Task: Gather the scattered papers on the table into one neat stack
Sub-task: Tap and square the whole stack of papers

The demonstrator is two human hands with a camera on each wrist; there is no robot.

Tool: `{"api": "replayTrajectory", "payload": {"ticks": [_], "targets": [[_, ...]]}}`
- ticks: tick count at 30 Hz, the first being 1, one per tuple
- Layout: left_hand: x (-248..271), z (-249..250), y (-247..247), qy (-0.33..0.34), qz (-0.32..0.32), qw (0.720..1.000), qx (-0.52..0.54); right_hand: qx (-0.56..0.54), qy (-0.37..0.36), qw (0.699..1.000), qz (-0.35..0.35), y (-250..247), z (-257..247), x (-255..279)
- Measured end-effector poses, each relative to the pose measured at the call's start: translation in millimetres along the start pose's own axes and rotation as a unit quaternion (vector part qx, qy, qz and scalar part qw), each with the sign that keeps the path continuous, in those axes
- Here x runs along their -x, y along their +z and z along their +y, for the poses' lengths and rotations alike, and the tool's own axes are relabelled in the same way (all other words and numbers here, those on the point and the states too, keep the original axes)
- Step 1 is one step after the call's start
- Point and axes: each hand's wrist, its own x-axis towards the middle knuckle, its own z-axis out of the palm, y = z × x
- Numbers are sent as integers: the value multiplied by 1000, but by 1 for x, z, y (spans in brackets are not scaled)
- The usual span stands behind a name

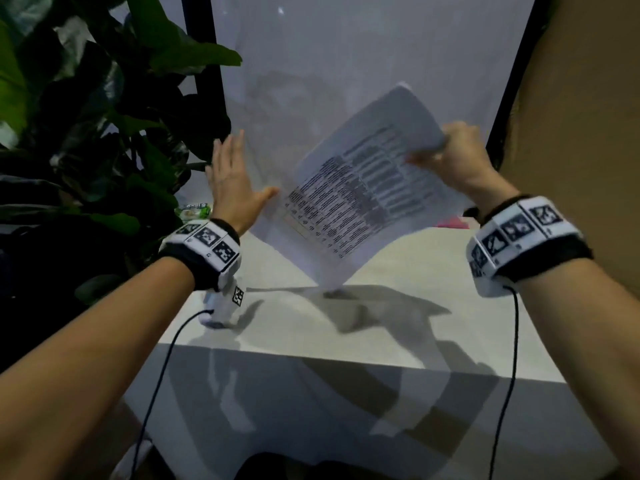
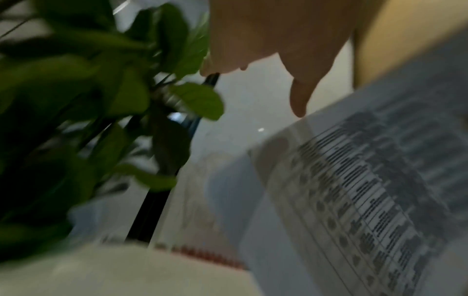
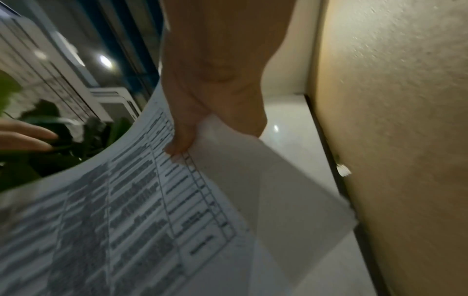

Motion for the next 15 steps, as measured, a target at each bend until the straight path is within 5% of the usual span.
{"api": "replayTrajectory", "payload": {"ticks": [2,5,10,15], "targets": [[-10,18,-3,37,-51,998,1,84,-42,996,-10,-8,-34,-12],[-17,36,-6,22,-155,952,263,151,-100,983,-25,-10,-75,-20],[-4,36,-8,-10,-150,910,387,187,-178,966,-34,-7,-105,-19],[5,31,-11,-49,-143,866,477,102,-98,990,6,-13,-74,-27]]}}
